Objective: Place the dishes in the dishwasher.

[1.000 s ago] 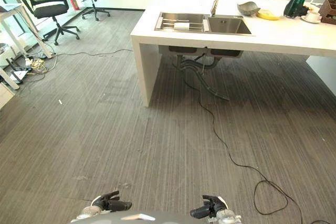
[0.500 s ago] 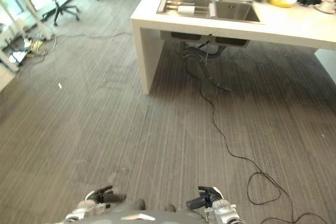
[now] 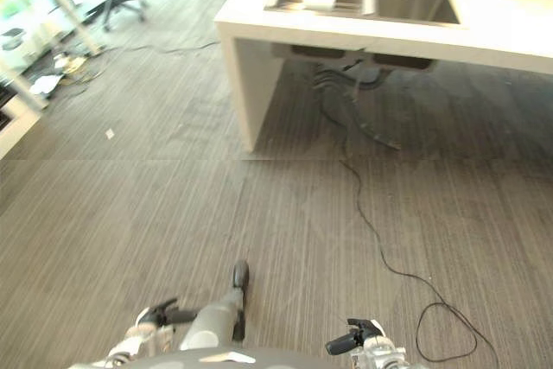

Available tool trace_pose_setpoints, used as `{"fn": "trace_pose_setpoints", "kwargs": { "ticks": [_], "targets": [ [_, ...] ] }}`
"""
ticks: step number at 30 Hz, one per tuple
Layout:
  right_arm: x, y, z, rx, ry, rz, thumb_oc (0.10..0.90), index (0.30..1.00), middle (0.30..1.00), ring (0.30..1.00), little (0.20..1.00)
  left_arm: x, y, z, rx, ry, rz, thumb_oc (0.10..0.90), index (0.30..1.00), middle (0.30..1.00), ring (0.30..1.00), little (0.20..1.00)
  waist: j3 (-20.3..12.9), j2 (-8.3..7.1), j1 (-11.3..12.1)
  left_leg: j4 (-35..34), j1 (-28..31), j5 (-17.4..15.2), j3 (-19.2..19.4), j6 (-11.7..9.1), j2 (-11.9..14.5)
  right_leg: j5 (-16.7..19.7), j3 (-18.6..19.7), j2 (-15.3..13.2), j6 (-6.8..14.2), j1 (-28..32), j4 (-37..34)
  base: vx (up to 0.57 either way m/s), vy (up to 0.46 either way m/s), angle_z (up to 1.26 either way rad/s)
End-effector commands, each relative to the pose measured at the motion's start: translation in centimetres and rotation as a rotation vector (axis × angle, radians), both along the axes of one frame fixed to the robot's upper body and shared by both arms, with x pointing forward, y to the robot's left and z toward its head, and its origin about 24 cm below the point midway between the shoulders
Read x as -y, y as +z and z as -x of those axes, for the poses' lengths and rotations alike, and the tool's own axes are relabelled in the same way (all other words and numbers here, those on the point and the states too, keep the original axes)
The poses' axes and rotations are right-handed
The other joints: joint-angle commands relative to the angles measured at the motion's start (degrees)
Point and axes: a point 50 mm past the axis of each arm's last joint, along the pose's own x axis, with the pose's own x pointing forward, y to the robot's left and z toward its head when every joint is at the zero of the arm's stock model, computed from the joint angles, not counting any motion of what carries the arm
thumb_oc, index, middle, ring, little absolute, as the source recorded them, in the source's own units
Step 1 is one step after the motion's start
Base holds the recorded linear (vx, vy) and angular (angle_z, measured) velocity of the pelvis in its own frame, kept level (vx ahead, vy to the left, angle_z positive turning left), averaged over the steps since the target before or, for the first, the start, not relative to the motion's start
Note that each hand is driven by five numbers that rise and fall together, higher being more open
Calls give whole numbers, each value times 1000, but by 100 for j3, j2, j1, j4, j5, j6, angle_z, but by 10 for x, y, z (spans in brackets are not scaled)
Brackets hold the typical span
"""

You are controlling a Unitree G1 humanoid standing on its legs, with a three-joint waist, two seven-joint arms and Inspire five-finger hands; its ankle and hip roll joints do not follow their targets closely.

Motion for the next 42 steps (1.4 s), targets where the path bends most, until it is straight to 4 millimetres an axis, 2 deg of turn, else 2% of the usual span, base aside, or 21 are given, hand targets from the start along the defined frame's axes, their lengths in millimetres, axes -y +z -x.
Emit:
{"fn": "trace_pose_setpoints", "kwargs": {
  "ticks": [1, 2, 3, 4, 5, 6, 7, 8, 9, 10, 12, 14, 18, 22, 27, 30, 31, 33, 34, 38, 42],
  "targets": [
    [-18, 7, -32, 156, 0, -37, 800, 900, 900, 900, 900, -15, 22, -45, 154, -136, -236, 800, 900, 900, 900, 900, -399, -142, 37, -131, 125, 67, -65, -166, 39, 534, 133, -422, 1178, -91, 1455, 221, 107, -24],
    [-18, 7, -32, 156, 0, -37, 800, 900, 900, 900, 900, -15, 22, -45, 154, -136, -236, 800, 900, 900, 900, 900, -399, -142, 37, -131, 125, 67, -65, -166, 39, 534, 133, -422, 1178, -91, 1455, 371, 160, -29],
    [-22, 9, -38, 182, 28, -45, 800, 900, 900, 900, 900, -25, 52, -89, 352, -130, -335, 800, 900, 900, 900, 900, -425, -202, 12, -123, 236, -43, -23, -109, -54, 1171, 191, -463, 1404, -204, 1998, 228, 71, -4],
    [-20, 11, -44, 200, 28, -48, 800, 900, 900, 900, 900, -24, 58, -100, 388, -147, -329, 800, 900, 900, 900, 900, -406, -195, -53, -135, 412, -188, -97, -72, -102, 1255, 61, -495, 1504, -463, 2391, 332, 118, 10],
    [-20, 14, -51, 228, 33, -52, 800, 900, 900, 900, 900, -31, 81, -121, 525, -98, -372, 800, 900, 900, 900, 900, -387, -165, -100, -138, 555, -280, -98, -42, -103, 1668, 10, -478, 1630, -680, 2923, 430, 139, 34],
    [-18, 21, -64, 302, -3, -70, 800, 900, 900, 900, 900, -39, 155, -170, 892, -62, -531, 800, 900, 900, 900, 900, -290, -54, -258, -172, 948, -499, -237, 56, -44, 2202, -214, -361, 1776, -1195, 4067, 352, 121, 33],
    [-18, 21, -64, 302, -3, -70, 800, 900, 900, 900, 900, -39, 155, -170, 892, -62, -531, 800, 900, 900, 900, 900, -290, -54, -258, -172, 948, -499, -237, 56, -44, 2202, -214, -361, 1776, -1195, 4067, 351, 133, 39],
    [-17, 24, -68, 337, -21, -76, 800, 900, 900, 900, 900, -37, 179, -180, 1007, -57, -551, 800, 900, 900, 900, 900, -192, 75, -352, -173, 1144, -573, -310, 100, 48, 2214, -340, -251, 1791, -1550, 4671, 222, 99, 55],
    [-16, 25, -68, 351, -34, -78, 800, 900, 900, 900, 900, -35, 217, -189, 1164, -62, -622, 800, 900, 900, 900, 900, -141, 158, -449, -173, 1292, -657, -354, 113, 117, 2100, -439, -214, 1756, -1837, 4987, 471, 154, 52],
    [-16, 25, -64, 367, -32, -82, 800, 900, 900, 900, 900, -33, 275, -192, 1401, -122, -768, 800, 900, 900, 900, 900, -25, 339, -606, -173, 1510, -767, -505, 97, 227, 1777, -583, -149, 1621, -2514, 5237, 497, 105, 35],
    [-11, 25, -59, 358, -11, -75, 800, 900, 900, 900, 900, -29, 314, -196, 1539, -198, -848, 800, 900, 900, 900, 900, 54, 344, -855, -173, 1742, -879, -553, 46, 146, 1396, -707, -378, 1485, -2835, 4705, 450, 23, 20],
    [-13, 22, -52, 342, -36, -92, 800, 900, 900, 900, 900, -17, 333, -196, 1599, -332, -883, 800, 900, 900, 900, 900, 27, 343, -985, -173, 1875, -1020, -596, -47, 102, 1065, -721, -566, 1382, -2818, 3491, 379, -89, 37],
    [-10, 18, -41, 334, -164, -119, 800, 900, 900, 900, 900, 8, 331, -196, 1606, -504, -848, 800, 900, 900, 900, 900, -186, 221, -1146, -173, 2109, -1328, -814, -252, 129, 973, -355, -722, 1334, -2481, 1341, 342, -205, 62],
    [-17, 15, -36, 291, -86, -127, 800, 900, 900, 900, 900, 17, 326, -196, 1565, -632, -842, 800, 900, 900, 900, 900, -322, 153, -1055, -123, 2238, -1297, -811, -319, 251, 1037, -269, -684, 1209, -2115, 1079, 164, -207, 34],
    [-18, 21, -53, 303, 40, -130, 800, 900, 900, 900, 900, 20, 332, -192, 1537, -732, -904, 800, 900, 900, 900, 900, -124, 102, -901, 2566, 1379, -958, -896, -604, 439, 990, -132, -602, 827, -1373, 471, 129, -254, -38],
    [-4, 23, -55, 297, 32, -89, 800, 900, 900, 900, 900, 24, 337, -192, 1558, -746, -897, 800, 900, 900, 900, 900, -28, 61, -841, 3137, 1096, -941, -896, -584, 281, 970, -128, -647, 762, -1154, 253, 107, -155, -4],
    [3, 24, -54, 297, 11, -72, 800, 900, 900, 900, 900, 26, 342, -191, 1578, -748, -907, 800, 900, 900, 900, 900, -31, 84, -822, 3050, 1018, -938, -896, -575, 191, 953, -121, -654, 761, -1088, 182, 172, -37, -28],
    [10, 23, -48, 274, -7, -62, 800, 900, 900, 900, 900, 35, 349, -195, 1609, -761, -919, 800, 900, 900, 900, 900, -125, 311, -863, 1568, 834, -1136, -622, -395, -144, 954, -89, -466, 844, -976, -15, 263, -11, -20],
    [9, 22, -46, 267, 5, -68, 800, 900, 900, 900, 900, 36, 352, -193, 1620, -780, -942, 800, 900, 900, 900, 900, -190, 295, -833, 1287, 1134, -1282, -712, -324, -234, 946, -6, -518, 877, -962, 5, 120, 20, -7],
    [1, 19, -42, 247, 47, -81, 800, 900, 900, 900, 900, 42, 357, -190, 1628, -872, -939, 800, 900, 900, 900, 900, -245, 334, -936, 1025, 1411, -1185, -810, -252, -224, 1003, 13, -486, 834, -1082, 153, 58, -15, -30],
    [-10, 13, -31, 214, 26, -135, 800, 900, 900, 900, 900, 54, 362, -199, 1618, -962, -916, 800, 900, 900, 900, 900, -479, 357, -1078, 127, 1947, -1195, -792, -144, -213, 933, -53, -434, 875, -1128, 250, 107, -4, -16]
  ]
}}
